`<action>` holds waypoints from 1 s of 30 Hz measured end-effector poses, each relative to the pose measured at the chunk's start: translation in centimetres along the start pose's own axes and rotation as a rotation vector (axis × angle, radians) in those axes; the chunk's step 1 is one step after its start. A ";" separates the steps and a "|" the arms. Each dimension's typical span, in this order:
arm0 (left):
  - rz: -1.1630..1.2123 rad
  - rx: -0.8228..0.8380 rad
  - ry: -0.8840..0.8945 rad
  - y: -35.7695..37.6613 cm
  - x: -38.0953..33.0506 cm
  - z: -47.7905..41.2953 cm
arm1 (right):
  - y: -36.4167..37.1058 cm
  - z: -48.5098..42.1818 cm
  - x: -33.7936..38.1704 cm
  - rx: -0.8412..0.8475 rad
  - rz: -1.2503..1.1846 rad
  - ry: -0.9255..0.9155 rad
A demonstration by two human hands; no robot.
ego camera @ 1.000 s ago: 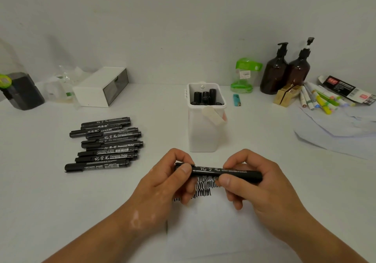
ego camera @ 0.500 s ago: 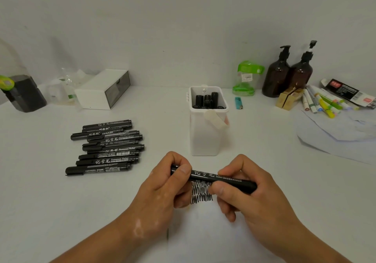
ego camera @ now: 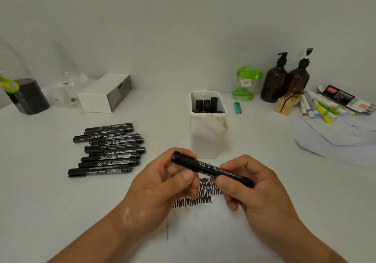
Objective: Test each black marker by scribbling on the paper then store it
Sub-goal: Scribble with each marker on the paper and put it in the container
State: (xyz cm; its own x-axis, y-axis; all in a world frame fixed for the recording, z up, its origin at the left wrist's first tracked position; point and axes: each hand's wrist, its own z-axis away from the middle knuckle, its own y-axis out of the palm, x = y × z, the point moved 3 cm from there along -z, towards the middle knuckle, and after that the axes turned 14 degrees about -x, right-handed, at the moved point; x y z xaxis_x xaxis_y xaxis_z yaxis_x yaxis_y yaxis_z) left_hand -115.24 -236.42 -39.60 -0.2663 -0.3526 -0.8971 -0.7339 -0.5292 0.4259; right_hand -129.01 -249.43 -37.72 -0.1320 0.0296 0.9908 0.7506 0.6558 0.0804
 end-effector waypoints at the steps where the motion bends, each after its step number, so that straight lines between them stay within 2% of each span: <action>1: -0.020 -0.023 0.014 0.0 0.1 0.0 | 0.1 0.0 -0.1 -0.002 0.001 0.010; 6: -0.281 -0.056 0.129 0.1 0.0 0.1 | 0.6 0.5 -0.2 0.027 0.099 -0.022; 10: -0.283 -0.015 0.166 0.4 -0.7 0.4 | 0.7 0.8 0.1 0.051 0.226 -0.138; 15: -0.516 -0.062 0.192 -0.4 -1.4 0.3 | 0.7 0.4 1.4 0.022 0.173 -0.187; 20: -0.571 0.042 0.193 -0.4 -1.3 0.4 | 2.1 0.1 2.4 0.052 0.381 -0.260; 24: -0.617 0.015 0.206 -0.9 -1.5 0.2 | 2.8 -0.7 4.2 0.059 0.498 -0.364; 27: -0.612 -0.039 0.165 -1.6 -1.4 -0.1 | 2.0 -2.2 8.1 0.004 0.528 -0.477; 30: -0.644 -0.102 0.159 -2.2 -1.3 -0.4 | 0.5 -4.4 13.4 -0.144 0.509 -0.595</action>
State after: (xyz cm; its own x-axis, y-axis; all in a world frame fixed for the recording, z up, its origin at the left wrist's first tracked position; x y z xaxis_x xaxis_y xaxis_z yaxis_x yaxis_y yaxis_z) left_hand -113.07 -235.11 -39.30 0.3062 -0.0471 -0.9508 -0.6508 -0.7393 -0.1729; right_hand -127.50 -252.02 -23.88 -0.0438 0.7242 0.6882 0.8828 0.3505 -0.3127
